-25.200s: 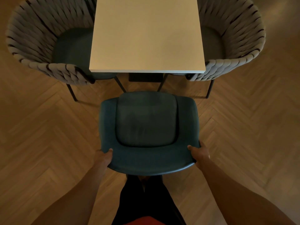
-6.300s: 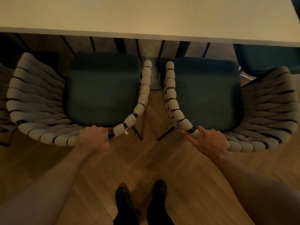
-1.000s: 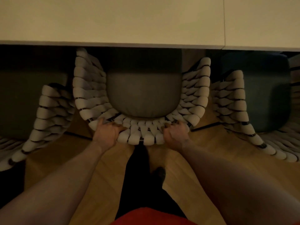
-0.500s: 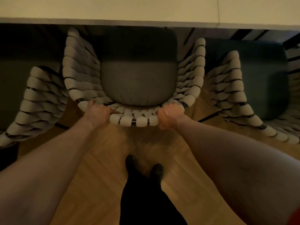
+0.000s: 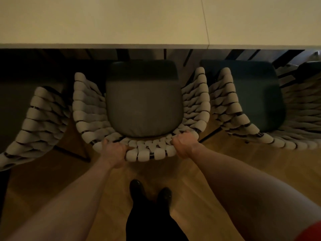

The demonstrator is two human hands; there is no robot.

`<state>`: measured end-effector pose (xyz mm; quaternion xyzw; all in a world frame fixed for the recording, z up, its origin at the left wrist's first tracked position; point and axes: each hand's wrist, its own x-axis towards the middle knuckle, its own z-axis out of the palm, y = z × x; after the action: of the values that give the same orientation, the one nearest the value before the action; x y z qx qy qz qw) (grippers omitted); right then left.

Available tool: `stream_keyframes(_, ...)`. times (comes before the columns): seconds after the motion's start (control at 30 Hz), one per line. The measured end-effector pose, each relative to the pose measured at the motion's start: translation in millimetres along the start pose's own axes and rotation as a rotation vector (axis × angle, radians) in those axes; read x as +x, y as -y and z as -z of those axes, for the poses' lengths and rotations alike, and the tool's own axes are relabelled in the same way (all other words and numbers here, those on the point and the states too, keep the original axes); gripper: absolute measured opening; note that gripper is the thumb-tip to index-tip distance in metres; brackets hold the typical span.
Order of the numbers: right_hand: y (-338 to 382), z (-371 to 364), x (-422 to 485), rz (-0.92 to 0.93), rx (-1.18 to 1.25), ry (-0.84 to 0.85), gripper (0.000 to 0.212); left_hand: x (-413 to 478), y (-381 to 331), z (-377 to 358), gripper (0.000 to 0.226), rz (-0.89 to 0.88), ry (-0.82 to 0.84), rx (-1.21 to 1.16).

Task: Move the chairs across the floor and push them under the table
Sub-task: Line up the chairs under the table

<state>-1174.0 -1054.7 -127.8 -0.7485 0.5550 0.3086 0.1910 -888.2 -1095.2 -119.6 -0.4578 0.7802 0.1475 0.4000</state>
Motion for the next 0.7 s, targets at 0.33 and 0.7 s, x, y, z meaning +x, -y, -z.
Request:
stream_keyframes(0.33, 4, -4, -4, -0.035, -0.019, -0.019, 0.027, -4, 1, -8, 0.039, -0.006, -0.045, -0.041)
stream_keyframes(0.7, 6, -9, -5, -0.037, -0.013, -0.01, 0.029, -4, 2, -8, 0.046, -0.042, -0.093, -0.045)
